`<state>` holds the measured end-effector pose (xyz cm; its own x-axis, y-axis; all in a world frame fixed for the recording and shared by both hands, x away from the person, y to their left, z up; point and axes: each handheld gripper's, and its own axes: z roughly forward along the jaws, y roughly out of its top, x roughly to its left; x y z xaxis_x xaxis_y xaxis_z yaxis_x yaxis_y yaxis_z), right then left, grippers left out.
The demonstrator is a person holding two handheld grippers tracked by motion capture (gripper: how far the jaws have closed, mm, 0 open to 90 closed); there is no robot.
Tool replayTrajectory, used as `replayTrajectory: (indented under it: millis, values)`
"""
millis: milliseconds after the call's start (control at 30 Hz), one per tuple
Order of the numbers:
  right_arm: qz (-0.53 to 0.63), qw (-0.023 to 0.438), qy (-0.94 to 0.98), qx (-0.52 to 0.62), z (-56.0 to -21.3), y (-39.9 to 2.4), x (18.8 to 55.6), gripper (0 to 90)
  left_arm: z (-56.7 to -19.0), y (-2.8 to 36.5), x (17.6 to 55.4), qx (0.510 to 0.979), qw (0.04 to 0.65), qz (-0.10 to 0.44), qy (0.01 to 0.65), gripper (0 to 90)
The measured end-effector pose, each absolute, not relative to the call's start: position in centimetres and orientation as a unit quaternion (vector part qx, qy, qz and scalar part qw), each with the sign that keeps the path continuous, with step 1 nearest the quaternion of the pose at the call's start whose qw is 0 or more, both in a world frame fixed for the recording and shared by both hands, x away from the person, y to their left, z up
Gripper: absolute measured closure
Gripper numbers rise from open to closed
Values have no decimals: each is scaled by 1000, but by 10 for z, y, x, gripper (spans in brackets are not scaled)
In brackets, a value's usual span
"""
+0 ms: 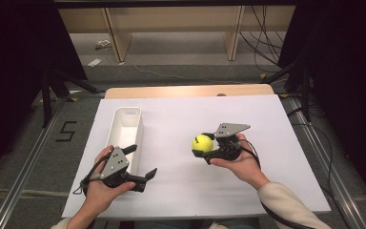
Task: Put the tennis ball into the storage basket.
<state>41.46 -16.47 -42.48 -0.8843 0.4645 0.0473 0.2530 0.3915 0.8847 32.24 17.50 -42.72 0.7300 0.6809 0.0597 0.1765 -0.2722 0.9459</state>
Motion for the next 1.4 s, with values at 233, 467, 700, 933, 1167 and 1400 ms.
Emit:
replayTrajectory:
  millis: [233, 467, 700, 933, 1167, 1400]
  values:
    - [510, 105, 825, 218, -423, -164, 416, 271, -427, 175, 322, 761, 534, 236, 282, 0]
    - [513, 105, 823, 219, -422, -163, 418, 271, -427, 175, 322, 762, 534, 236, 282, 0]
    - [516, 106, 821, 219, -421, -161, 419, 271, -427, 175, 322, 761, 534, 236, 282, 0]
    - [518, 107, 820, 219, -419, -160, 420, 271, -427, 175, 322, 761, 534, 236, 282, 0]
    - [522, 108, 817, 219, -418, -159, 421, 271, -427, 175, 322, 761, 534, 236, 281, 0]
    - [523, 106, 817, 219, -417, -158, 422, 271, -427, 175, 322, 761, 534, 236, 281, 0]
